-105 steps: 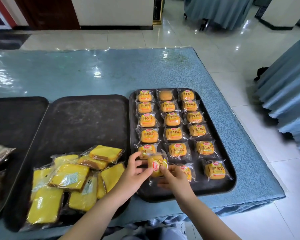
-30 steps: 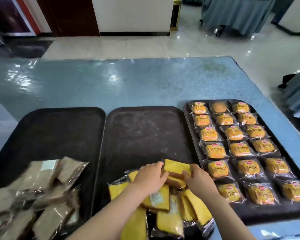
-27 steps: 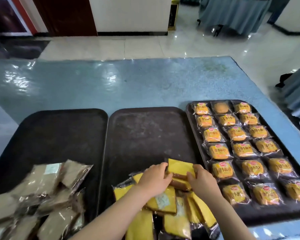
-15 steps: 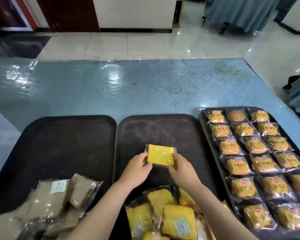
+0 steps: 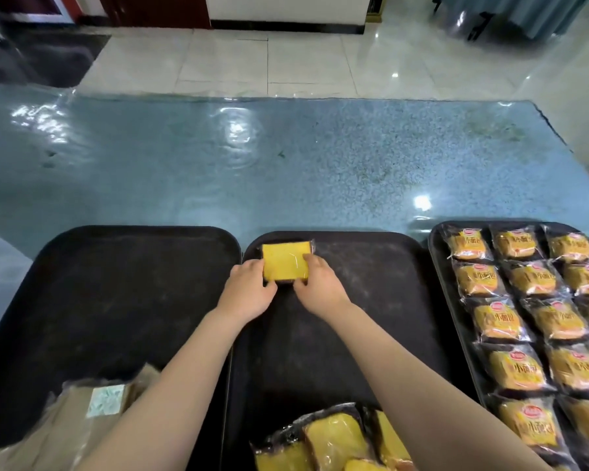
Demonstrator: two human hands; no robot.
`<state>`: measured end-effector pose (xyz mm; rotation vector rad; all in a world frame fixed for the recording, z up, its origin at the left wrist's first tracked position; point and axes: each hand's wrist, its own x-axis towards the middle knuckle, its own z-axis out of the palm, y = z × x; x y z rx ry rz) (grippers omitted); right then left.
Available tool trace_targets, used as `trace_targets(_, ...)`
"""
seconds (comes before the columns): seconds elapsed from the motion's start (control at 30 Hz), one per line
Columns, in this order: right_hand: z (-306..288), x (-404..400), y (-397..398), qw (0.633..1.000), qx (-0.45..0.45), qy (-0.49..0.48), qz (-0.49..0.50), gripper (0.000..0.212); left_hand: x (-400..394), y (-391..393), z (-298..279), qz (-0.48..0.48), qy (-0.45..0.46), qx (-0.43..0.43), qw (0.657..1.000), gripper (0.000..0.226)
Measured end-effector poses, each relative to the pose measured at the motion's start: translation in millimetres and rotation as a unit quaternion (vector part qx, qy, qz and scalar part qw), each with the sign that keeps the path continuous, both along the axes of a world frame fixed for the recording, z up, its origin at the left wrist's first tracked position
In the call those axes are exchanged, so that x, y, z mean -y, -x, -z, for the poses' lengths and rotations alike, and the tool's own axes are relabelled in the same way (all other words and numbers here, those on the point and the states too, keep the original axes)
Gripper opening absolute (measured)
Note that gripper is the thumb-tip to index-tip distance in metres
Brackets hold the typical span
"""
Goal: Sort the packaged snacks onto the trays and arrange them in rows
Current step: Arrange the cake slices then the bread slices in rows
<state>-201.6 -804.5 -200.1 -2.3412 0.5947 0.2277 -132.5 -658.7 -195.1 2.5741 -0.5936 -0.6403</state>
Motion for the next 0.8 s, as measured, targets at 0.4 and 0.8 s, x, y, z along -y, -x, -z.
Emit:
trace_targets(0.4,-16,9,75,0.999,0.005,-0.019,-0.026,0.052,-22,37,-8,0.001,0.069,0.011,0.998,0.045)
trace_targets(0.8,-34,7,266,0.997,0.014,0.071,0.017,0.037,-43,189,-9,0.157,0.115,-0.094,0.976,0.025)
